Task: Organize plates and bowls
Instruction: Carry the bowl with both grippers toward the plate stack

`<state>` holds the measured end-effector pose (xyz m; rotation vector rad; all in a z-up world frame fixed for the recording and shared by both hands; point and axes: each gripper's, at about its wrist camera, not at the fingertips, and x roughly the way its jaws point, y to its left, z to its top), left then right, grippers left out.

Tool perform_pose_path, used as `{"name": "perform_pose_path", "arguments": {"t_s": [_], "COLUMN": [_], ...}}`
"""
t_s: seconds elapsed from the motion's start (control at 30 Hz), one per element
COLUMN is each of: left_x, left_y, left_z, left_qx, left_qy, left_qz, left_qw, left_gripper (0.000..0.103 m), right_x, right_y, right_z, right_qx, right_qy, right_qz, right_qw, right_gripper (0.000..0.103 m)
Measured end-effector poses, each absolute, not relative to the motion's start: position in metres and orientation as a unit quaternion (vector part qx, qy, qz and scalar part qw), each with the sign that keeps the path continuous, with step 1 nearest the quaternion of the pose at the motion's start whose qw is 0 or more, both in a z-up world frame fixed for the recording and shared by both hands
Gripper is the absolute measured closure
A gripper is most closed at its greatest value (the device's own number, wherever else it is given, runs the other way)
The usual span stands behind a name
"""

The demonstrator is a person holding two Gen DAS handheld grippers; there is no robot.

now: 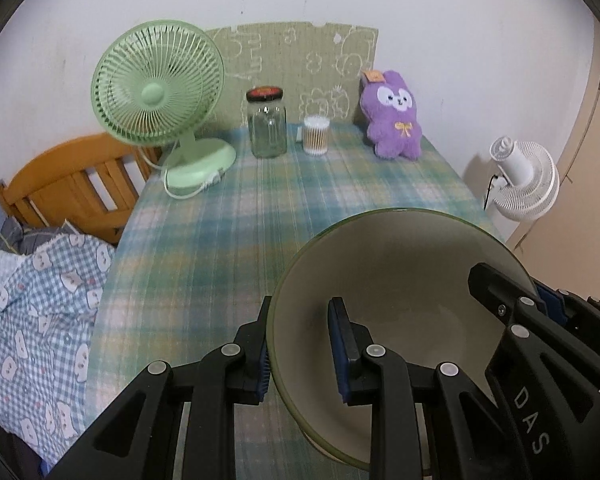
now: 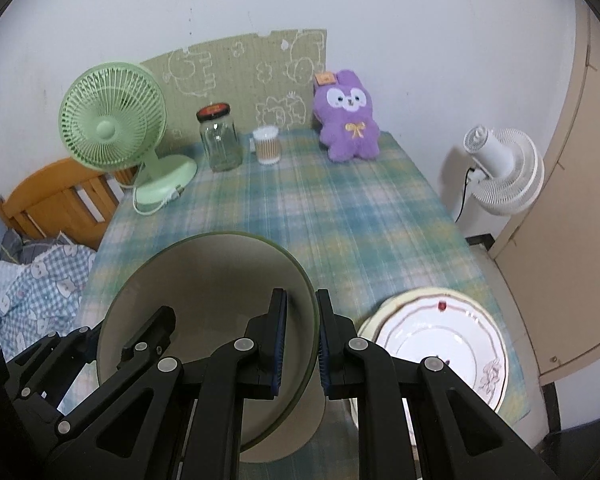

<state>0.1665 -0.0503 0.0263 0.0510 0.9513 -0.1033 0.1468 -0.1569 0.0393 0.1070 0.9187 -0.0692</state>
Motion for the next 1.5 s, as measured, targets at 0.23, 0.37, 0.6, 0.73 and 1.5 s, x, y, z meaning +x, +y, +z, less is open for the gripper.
{"name": "perform_pose_path", "arguments": {"t_s": [0.23,0.37,0.6,0.73,1.5], "left_x": [0.155,0.150,0.146,0.144,0.152], "left_y": [-0.052,-0.053,-0.054,-0.053,-0.052], "left_z": [0.008,-0.002,-0.016,-0.024,-0.038], "left_qx": [0.033,0.040,0.053,0.056,0.042], "left_qy": [0.477,0.488,0.503,0.512,0.537], "left_qz": [-0.046,-0.044,-0.039,-0.036,-0.068], "left_qw": [0.877,0.871,0.862,0.856,0.840], "left_gripper": [0.081,0.081,0.081,0.081,0.068], "right_x": [0.138,0.132,0.131,0.131,0.142], "right_y": [-0.160,-0.161,-0.160,-0.158,-0.162], "right_z": [0.017,0.004,-0.014,-0.021,-0.036], "right_qx": [0.061,0.068,0.078,0.079,0.068], "right_qy": [0.465,0.477,0.493,0.500,0.532], "right_qz": [-0.031,-0.029,-0.025,-0.026,-0.028], "right_qw": [0.883,0.876,0.866,0.862,0.844], "right_gripper": [0.086,0.086,0.086,0.086,0.081]}}
